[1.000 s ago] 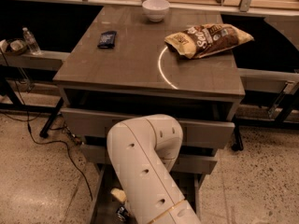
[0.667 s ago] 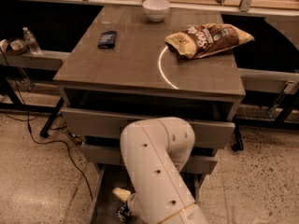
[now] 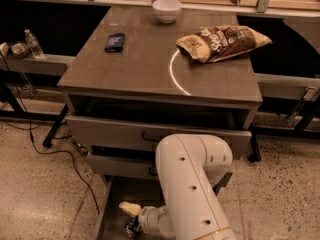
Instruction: Pick pepsi can from bottom drawer and place on counter
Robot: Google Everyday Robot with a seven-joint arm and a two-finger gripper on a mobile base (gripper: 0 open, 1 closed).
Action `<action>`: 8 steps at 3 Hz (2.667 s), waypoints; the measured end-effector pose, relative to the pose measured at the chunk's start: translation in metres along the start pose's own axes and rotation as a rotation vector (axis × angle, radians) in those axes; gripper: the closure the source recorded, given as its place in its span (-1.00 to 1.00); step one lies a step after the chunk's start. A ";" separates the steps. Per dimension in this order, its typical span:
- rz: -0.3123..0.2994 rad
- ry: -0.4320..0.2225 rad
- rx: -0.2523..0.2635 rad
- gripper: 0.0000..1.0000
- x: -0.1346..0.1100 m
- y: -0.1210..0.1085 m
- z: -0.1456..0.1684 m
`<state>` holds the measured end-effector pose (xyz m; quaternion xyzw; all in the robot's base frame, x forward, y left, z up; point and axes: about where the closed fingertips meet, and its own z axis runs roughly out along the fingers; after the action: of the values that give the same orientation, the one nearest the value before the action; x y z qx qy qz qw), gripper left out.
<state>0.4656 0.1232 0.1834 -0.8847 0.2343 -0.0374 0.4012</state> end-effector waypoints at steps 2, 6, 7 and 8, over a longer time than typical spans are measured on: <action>-0.097 -0.074 0.076 -1.00 -0.014 -0.009 0.012; -0.053 0.043 0.003 -0.73 0.019 0.020 0.022; -0.018 0.044 -0.025 -0.10 0.014 0.031 0.028; 0.005 0.058 -0.051 0.37 0.011 0.039 0.027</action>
Offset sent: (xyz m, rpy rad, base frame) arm -0.0022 0.0223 -0.0033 0.0640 -0.0955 0.1288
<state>0.4671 0.1153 0.1355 -0.8926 0.2489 -0.0561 0.3717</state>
